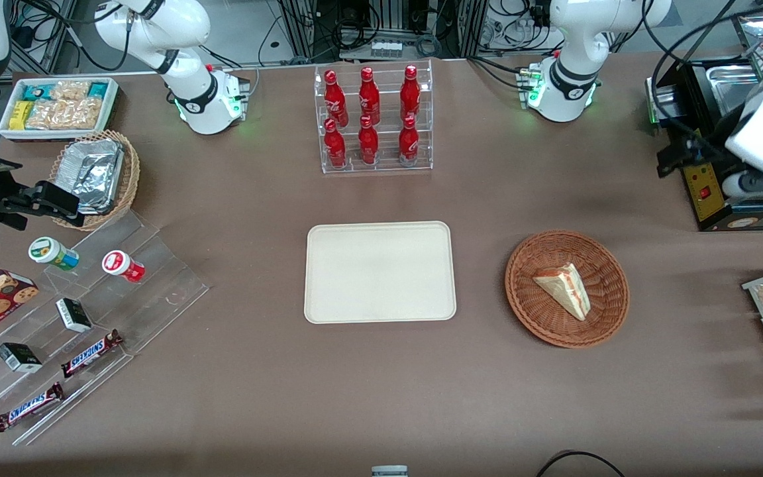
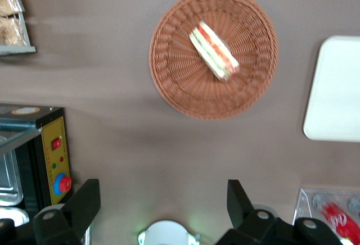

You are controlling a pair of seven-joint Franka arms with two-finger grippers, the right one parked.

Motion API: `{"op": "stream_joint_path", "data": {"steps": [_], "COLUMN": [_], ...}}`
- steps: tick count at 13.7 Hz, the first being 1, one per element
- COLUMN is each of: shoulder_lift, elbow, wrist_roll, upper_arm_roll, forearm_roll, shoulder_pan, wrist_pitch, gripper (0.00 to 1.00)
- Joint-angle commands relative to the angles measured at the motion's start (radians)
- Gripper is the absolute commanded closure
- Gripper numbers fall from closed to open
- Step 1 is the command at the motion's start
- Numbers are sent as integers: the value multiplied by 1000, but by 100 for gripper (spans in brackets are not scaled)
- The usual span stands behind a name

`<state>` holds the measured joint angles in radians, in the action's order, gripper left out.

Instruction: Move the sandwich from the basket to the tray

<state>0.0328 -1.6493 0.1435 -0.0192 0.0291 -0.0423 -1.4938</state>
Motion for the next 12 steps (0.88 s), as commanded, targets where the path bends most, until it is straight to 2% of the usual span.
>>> {"op": "stream_joint_path", "data": {"steps": [1, 8, 10, 12], "shoulder_lift": [-77, -341, -372, -375], "elbow": [-32, -69, -122, -185], "wrist_roll": [175, 764, 859, 881], "upper_arm_roll": [-11, -7, -5, -2], "forearm_roll": [20, 31, 31, 35], "shoulder_pan": [-16, -128, -154, -156], "wrist_pitch": [-115, -455, -583, -643], "gripper": [1, 1, 1, 1]}}
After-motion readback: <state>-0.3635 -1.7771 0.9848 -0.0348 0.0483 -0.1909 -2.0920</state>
